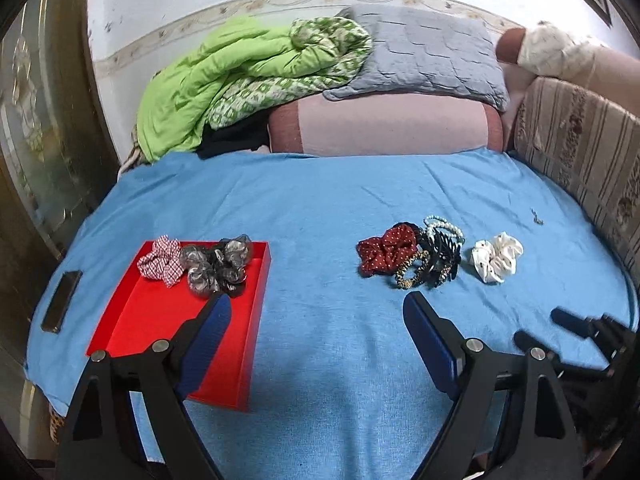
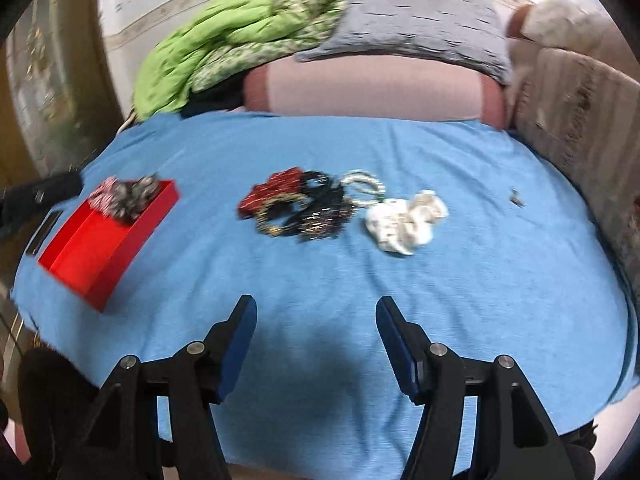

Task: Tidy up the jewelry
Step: 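Move both open grippers back toward the remaining hair accessories, then grasp the red polka-dot scrunchie with the left gripper while the right grasps the white cherry-print scrunchie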

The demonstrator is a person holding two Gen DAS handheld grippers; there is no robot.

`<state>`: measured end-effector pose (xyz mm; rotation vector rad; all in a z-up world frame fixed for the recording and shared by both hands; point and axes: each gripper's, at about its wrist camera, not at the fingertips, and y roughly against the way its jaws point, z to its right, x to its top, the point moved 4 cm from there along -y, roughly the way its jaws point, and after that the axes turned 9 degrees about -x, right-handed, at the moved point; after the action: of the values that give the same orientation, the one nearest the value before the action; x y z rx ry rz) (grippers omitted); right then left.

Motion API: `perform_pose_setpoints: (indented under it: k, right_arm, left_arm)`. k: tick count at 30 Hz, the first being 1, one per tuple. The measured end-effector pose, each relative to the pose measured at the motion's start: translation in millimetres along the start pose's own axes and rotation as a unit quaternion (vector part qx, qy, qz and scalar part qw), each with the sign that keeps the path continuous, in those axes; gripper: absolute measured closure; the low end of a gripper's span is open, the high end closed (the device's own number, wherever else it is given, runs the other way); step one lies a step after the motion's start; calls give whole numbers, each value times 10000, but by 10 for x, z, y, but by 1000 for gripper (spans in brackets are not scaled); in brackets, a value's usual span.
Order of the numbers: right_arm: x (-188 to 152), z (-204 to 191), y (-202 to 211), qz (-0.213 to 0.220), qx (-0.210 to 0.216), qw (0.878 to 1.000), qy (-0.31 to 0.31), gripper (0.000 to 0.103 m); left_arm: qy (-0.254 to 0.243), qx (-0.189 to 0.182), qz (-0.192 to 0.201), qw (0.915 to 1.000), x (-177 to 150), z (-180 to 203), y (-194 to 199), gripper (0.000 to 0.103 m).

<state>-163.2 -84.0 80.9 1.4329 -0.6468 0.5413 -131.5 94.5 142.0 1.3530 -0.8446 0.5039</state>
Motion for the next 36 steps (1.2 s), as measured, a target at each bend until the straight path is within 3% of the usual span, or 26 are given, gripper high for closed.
perform_pose_setpoints:
  k: [13,23,36]
  right_arm:
    - [77,287,37,282,-261,9991,-192,33]
    - [78,438,-172,108,-300,9989,-348,32]
    - [318,785,-600,2,-500,9969,-612,31]
  left_arm:
    - [-279,-80,-130,9995,-119,276,-124,16]
    - [-141,-115,-514,9985,-173,187,-482,16]
    - [730,-418,-913,9923,184,-238,-1385,16]
